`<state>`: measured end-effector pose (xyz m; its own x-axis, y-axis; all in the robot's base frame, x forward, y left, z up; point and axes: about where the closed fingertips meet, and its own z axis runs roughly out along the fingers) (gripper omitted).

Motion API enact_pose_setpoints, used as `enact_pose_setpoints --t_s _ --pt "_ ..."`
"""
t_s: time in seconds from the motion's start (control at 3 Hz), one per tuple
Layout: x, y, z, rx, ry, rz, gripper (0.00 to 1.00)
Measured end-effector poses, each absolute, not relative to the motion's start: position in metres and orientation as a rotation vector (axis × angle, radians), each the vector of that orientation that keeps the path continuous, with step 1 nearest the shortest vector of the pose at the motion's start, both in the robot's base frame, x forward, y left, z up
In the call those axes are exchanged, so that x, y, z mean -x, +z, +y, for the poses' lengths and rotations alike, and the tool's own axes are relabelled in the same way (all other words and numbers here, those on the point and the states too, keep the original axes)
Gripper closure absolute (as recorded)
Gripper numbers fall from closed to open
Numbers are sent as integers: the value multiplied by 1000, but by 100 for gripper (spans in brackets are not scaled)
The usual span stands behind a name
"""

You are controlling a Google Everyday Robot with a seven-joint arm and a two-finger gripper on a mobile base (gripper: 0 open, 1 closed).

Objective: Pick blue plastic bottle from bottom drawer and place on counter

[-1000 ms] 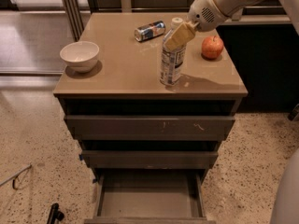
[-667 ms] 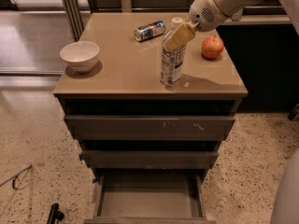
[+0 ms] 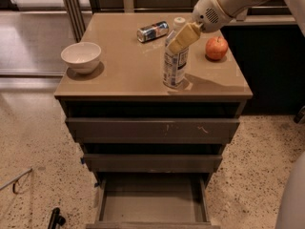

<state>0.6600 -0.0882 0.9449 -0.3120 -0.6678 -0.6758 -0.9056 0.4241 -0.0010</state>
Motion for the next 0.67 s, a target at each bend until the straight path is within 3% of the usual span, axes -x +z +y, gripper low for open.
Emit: enact_pose_setpoints --t_s 0.67 --pt "-660 945 -88 1324 514 2081 0"
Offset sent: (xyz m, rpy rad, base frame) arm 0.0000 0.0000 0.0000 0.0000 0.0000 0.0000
